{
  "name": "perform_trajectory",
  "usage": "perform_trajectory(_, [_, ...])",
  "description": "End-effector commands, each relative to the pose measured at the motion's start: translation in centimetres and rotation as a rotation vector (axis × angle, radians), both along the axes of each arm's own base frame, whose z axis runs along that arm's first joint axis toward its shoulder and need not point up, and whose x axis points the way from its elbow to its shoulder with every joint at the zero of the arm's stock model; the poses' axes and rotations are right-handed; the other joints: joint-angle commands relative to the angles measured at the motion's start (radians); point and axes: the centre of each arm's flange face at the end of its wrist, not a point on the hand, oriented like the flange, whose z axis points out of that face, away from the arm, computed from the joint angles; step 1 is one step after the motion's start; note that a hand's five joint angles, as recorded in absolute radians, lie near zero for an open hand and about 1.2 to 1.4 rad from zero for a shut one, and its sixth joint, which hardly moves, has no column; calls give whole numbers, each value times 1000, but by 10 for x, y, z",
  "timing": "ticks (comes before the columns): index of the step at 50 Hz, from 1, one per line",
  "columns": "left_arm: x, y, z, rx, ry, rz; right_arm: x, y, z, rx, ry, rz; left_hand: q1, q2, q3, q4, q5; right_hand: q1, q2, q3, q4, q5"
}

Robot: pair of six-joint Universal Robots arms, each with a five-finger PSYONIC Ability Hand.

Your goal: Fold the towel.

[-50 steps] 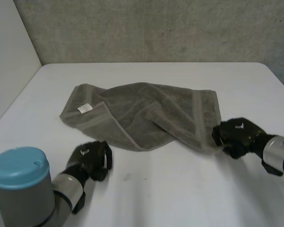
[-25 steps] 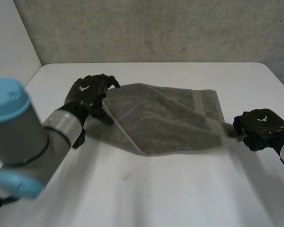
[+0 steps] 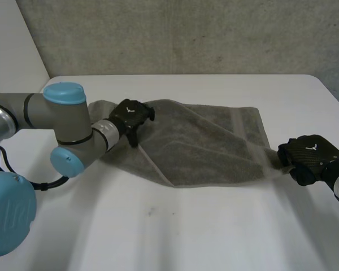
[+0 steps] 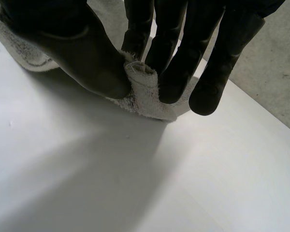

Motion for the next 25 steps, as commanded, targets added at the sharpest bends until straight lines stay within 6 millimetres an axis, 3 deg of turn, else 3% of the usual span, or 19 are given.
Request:
perform_trajectory(1, [2,11,-7,5,-112,-68,-1,-1,-2,-3,18,4,92,89,88,90,88,53,58,57,51,53])
perform_trajectory(25, [23,7,-1,60,-164,-6,-1,-1,-4,0,24,3,415,412,411,413,411,53,58,57,51,53])
